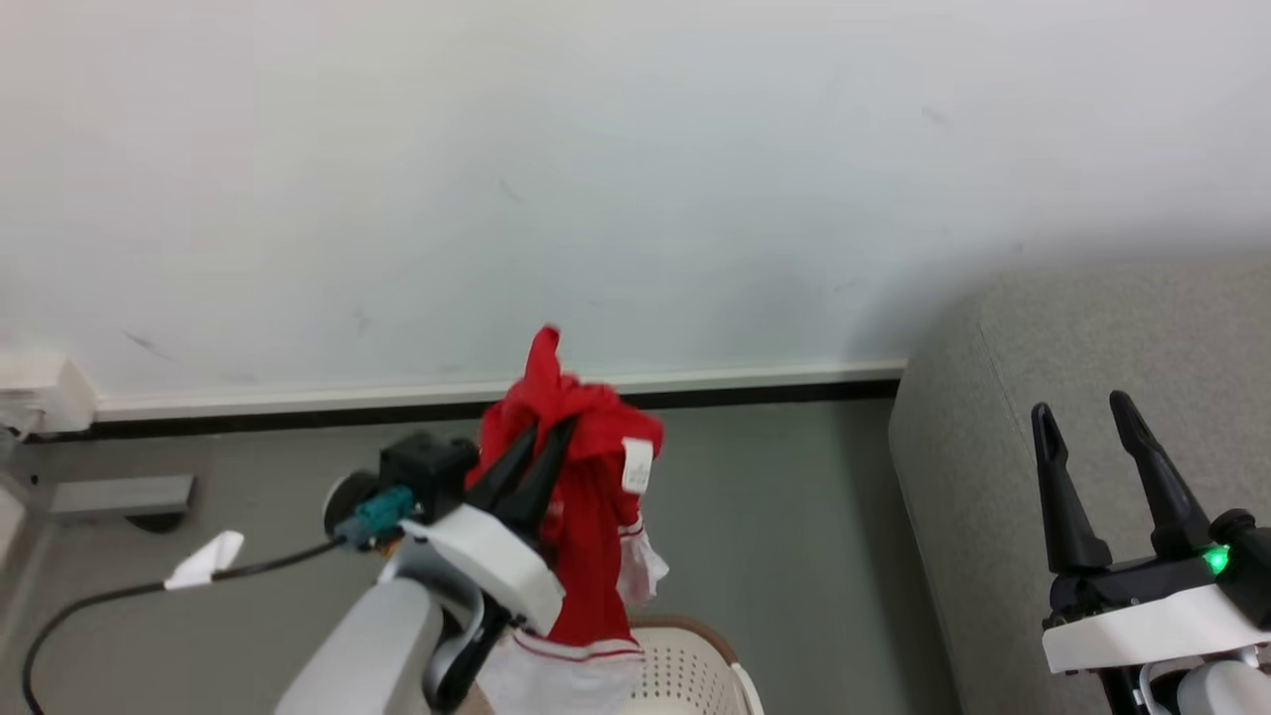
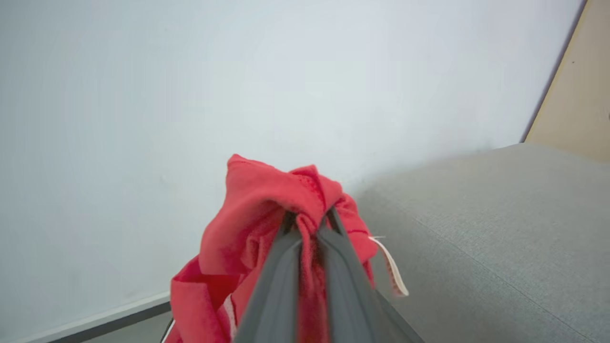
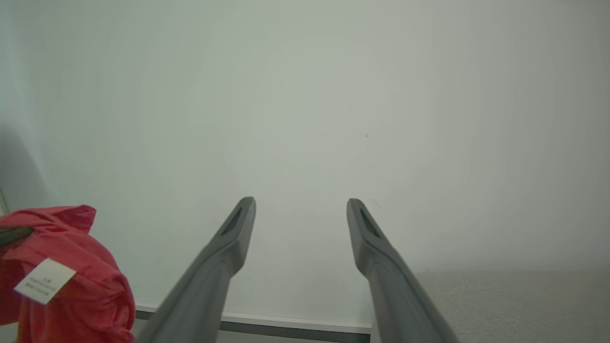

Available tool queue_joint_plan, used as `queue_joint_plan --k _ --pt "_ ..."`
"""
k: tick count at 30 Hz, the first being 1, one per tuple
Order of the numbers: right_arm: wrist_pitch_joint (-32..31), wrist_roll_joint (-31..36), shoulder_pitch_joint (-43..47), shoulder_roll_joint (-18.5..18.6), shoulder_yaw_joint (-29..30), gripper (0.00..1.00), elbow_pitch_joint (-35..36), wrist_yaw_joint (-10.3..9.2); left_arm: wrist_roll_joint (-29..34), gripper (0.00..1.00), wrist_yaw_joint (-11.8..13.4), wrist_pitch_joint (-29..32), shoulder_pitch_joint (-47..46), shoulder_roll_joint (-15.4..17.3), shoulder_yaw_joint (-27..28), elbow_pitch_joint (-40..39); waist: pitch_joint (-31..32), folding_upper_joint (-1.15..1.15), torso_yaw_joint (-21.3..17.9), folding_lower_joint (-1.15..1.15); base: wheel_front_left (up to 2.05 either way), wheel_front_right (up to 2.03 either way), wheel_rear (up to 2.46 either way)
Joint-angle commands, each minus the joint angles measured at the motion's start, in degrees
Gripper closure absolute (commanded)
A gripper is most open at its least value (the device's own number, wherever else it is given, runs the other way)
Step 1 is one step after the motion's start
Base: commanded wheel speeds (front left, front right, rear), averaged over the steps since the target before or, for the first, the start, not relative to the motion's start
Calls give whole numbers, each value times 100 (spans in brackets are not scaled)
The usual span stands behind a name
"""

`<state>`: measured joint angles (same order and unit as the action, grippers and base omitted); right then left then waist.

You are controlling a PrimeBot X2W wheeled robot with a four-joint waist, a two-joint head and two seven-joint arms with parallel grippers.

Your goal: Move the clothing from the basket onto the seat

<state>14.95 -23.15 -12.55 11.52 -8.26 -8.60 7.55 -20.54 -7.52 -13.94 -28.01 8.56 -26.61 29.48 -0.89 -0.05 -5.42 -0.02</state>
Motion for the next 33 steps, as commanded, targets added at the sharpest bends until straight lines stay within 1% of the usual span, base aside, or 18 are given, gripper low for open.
queue_joint_plan --k 1,9,15,20,26,28,33 --pt "9 -12 94 9 -18 0 -11 -12 -34 100 35 79 -92 98 26 -255 153 0 109 2 0 0 0" --pt "10 -55 224 -75 -254 0 -40 -12 -178 100 195 619 -352 220 171 -1506 283 0 154 2 0 0 0" --pt "9 -114 247 -99 -437 0 -25 -13 -225 100 340 867 -407 245 231 -2113 286 0 114 2 0 0 0" --pt "10 -172 214 -115 -624 0 23 -12 -250 100 418 978 -352 258 211 -2353 252 0 88 2 0 0 0" --pt "10 -387 137 33 -1076 0 136 -12 -292 100 440 1024 -353 261 180 -2452 225 0 106 2 0 0 0" --pt "10 -475 95 94 -1277 0 129 -12 -292 100 437 1025 -385 250 165 -2453 217 0 130 2 0 0 0" --pt "9 -705 -166 263 -2057 0 -118 -12 -311 100 411 1018 -487 195 95 -2394 190 0 227 2 0 0 0"
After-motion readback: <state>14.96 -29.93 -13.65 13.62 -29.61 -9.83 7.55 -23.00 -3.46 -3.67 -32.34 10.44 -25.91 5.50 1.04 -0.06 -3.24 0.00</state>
